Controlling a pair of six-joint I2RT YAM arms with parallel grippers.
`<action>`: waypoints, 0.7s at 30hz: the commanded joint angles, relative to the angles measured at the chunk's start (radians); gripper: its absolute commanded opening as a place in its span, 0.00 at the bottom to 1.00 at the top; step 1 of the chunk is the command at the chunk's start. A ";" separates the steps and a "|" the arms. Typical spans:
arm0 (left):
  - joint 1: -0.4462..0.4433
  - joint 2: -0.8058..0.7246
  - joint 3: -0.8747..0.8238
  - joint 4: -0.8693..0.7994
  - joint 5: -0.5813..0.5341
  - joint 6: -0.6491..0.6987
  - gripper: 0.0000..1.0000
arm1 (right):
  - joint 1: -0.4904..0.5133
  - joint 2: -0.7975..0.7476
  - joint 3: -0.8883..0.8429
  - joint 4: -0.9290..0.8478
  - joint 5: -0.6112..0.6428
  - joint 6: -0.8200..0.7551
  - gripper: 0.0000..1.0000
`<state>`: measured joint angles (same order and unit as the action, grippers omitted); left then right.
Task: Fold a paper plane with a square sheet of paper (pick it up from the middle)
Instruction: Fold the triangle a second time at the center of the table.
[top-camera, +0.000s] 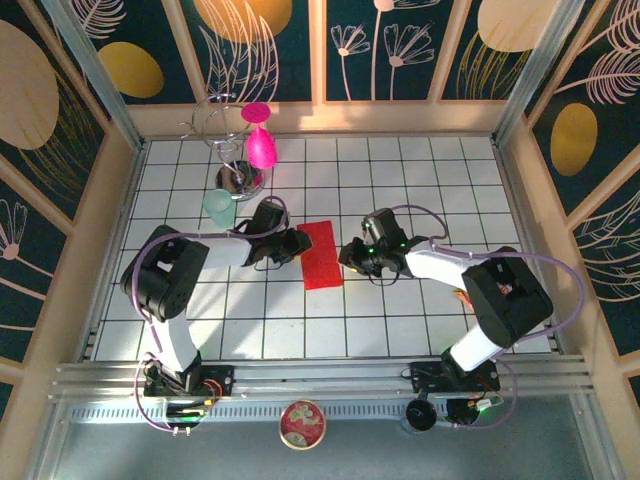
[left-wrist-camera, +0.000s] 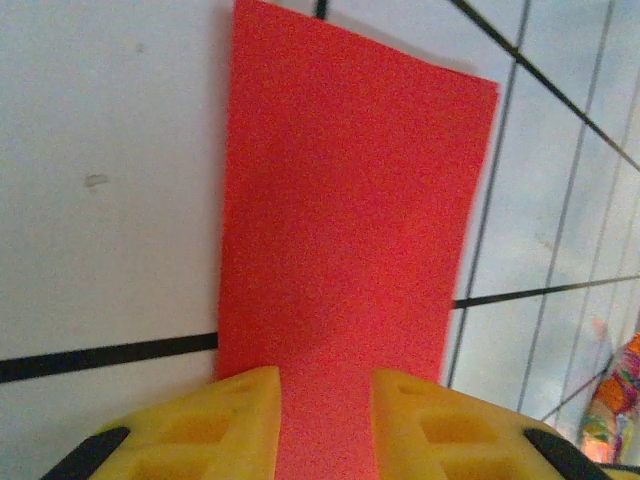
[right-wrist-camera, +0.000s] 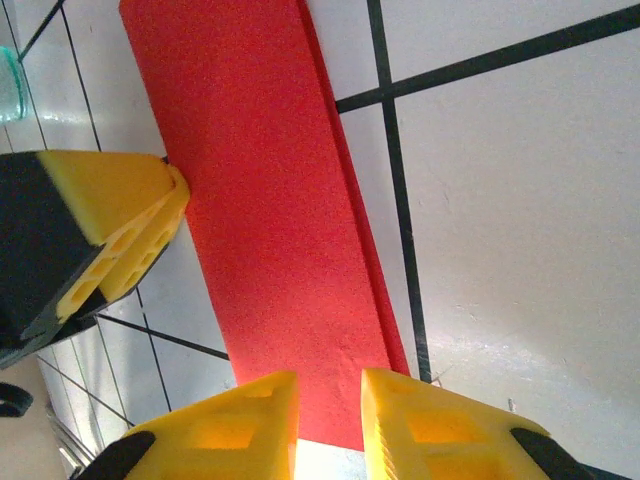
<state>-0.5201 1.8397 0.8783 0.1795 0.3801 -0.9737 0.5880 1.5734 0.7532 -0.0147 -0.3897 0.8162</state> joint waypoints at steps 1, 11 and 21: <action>-0.005 0.027 0.007 -0.018 -0.027 0.000 0.29 | 0.000 0.020 -0.022 0.015 -0.032 -0.044 0.26; -0.006 0.039 0.003 -0.031 -0.043 0.001 0.29 | 0.011 0.068 -0.003 0.022 -0.110 -0.099 0.31; -0.005 0.039 0.005 -0.034 -0.043 0.006 0.29 | 0.027 0.107 0.003 0.044 -0.166 -0.102 0.32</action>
<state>-0.5201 1.8469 0.8791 0.1802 0.3691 -0.9741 0.6067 1.6680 0.7437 0.0051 -0.5220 0.7338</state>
